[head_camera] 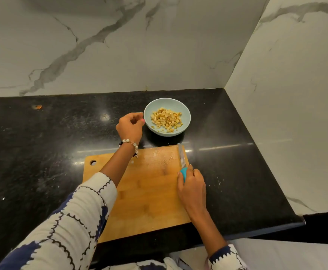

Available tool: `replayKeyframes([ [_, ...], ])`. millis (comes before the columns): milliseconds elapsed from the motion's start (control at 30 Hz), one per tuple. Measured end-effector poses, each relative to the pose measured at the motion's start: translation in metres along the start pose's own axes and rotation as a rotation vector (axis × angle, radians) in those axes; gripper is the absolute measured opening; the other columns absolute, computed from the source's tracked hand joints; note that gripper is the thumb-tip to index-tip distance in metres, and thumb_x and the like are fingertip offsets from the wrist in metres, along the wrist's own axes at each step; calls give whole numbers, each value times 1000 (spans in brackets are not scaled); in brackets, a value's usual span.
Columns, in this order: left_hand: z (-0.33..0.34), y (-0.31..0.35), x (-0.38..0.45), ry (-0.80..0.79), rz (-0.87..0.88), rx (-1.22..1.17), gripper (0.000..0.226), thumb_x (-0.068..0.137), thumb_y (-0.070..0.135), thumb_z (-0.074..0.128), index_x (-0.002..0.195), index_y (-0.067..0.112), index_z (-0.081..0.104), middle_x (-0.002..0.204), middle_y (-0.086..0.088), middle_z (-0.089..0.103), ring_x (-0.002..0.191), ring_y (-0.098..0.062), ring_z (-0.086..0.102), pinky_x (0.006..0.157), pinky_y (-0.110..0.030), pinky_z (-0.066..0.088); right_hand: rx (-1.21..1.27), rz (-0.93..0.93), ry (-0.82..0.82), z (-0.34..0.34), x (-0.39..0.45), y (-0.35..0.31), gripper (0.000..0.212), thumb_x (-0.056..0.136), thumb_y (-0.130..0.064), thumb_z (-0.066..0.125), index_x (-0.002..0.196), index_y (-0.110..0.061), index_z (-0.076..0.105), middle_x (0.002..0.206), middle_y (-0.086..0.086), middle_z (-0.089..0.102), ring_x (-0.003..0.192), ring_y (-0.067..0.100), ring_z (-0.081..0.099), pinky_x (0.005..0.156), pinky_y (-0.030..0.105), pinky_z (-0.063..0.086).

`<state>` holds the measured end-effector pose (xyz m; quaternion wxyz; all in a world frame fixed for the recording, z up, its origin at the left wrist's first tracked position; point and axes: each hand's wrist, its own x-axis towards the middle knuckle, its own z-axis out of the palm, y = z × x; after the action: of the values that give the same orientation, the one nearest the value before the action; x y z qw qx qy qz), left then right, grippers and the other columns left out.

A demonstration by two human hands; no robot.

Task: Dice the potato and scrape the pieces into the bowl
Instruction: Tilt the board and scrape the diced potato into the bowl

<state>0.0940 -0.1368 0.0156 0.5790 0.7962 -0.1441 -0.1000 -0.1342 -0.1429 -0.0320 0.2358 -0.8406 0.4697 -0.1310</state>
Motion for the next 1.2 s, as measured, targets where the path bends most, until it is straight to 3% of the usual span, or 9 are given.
replayKeyframes([
  [100,-17,-9,1,42,-20,41,24,79,2,68,102,10,71,93,-5,71,82,-10,63,82,-22,51,-107,-6,22,2,1,2,46,94,-32,51,127,0,53,91,4,46,77,11,44,61,21,39],
  [200,-31,-17,7,60,-40,94,26,78,-1,68,102,9,71,92,-5,71,82,-10,62,86,-23,51,-156,-109,158,-3,11,-6,33,86,-25,63,109,-1,64,85,6,50,74,13,44,60,25,38],
  [333,-42,-24,17,48,-35,146,26,78,-1,68,102,8,71,94,-7,71,82,-10,61,88,-23,50,77,-314,193,-11,53,-57,29,90,-11,58,117,1,62,101,14,58,90,22,55,73,29,48],
  [467,-50,-28,32,-64,45,274,23,76,10,74,99,10,72,93,-6,71,81,-12,62,80,-17,46,105,-516,84,-9,119,-128,21,89,1,55,106,6,66,100,20,62,90,30,59,75,27,41],
  [600,-49,-28,46,-130,118,362,19,74,14,76,93,12,73,89,-3,73,77,-10,63,79,-22,51,-284,-534,-201,4,208,-178,24,89,-4,54,110,-4,66,114,16,60,105,31,56,90,37,46],
  [733,-50,-31,62,-111,109,349,17,76,10,73,92,14,73,88,-2,73,81,-14,66,83,-32,54,-508,-562,-418,31,254,-192,31,86,-10,64,116,-13,65,116,16,62,106,35,57,89,41,49],
  [1033,-54,-37,86,-60,48,293,13,80,9,69,91,14,74,87,-1,72,76,-9,63,77,-21,52,-674,-650,-626,55,271,-195,43,73,-11,78,114,-9,62,114,15,58,99,33,58,82,40,52],
  [1200,-52,-42,86,-65,30,280,11,82,11,68,91,14,74,87,-1,72,76,-8,62,76,-17,49,-613,-640,-668,58,272,-200,20,76,-6,74,95,-6,66,103,15,63,89,29,62,76,35,54],
])
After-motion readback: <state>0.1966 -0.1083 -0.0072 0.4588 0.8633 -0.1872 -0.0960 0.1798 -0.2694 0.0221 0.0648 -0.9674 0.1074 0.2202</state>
